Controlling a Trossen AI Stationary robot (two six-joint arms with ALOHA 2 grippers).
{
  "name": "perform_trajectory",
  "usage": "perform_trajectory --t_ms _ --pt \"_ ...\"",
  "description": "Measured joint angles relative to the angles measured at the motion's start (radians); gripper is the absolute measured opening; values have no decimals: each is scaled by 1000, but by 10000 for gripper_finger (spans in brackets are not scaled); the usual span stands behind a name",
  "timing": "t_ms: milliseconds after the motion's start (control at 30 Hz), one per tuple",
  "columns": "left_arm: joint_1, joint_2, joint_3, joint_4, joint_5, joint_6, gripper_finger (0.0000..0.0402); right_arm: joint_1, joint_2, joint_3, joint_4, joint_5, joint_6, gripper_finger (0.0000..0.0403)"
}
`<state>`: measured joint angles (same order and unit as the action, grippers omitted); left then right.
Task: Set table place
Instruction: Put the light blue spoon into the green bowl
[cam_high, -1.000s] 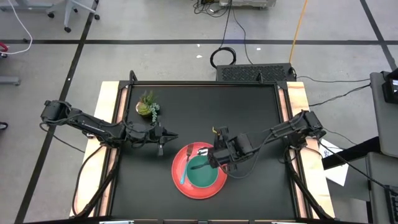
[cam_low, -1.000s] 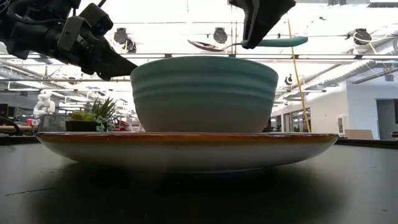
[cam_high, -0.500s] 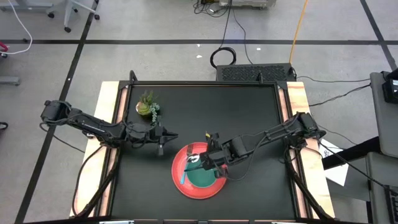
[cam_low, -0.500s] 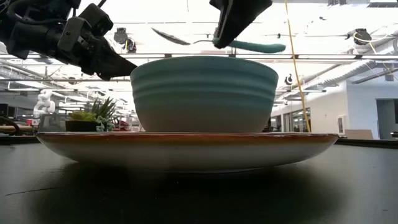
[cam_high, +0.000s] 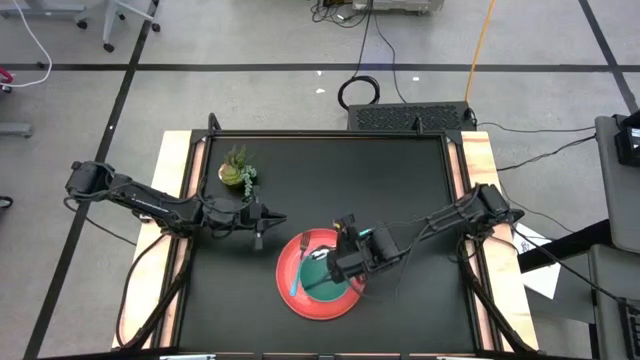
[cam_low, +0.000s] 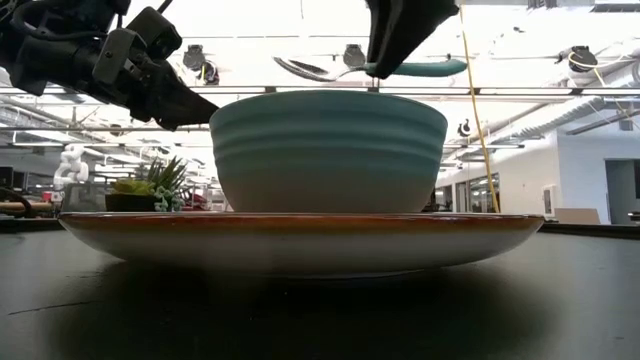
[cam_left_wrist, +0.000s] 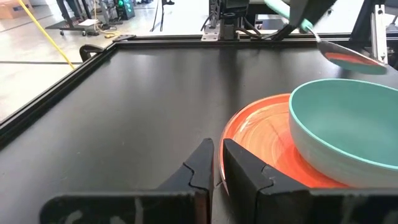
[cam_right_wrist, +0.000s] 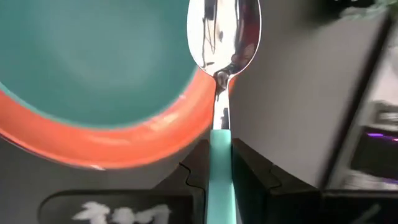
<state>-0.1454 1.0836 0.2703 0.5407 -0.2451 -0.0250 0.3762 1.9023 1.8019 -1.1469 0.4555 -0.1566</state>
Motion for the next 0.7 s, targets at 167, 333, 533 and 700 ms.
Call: perform_trajectory --t_ms 167,333,533,700 --pt "0 0 0 0 0 -1 40 23 10 0 -37 72 -88 33" --pt "0 0 0 0 0 -2 40 47 11 0 21 73 -167 33" --pt "0 0 0 0 0 -4 40 95 11 -16 97 125 -318 33" --pt "0 0 0 1 0 -11 40 113 12 -112 194 252 -494 33"
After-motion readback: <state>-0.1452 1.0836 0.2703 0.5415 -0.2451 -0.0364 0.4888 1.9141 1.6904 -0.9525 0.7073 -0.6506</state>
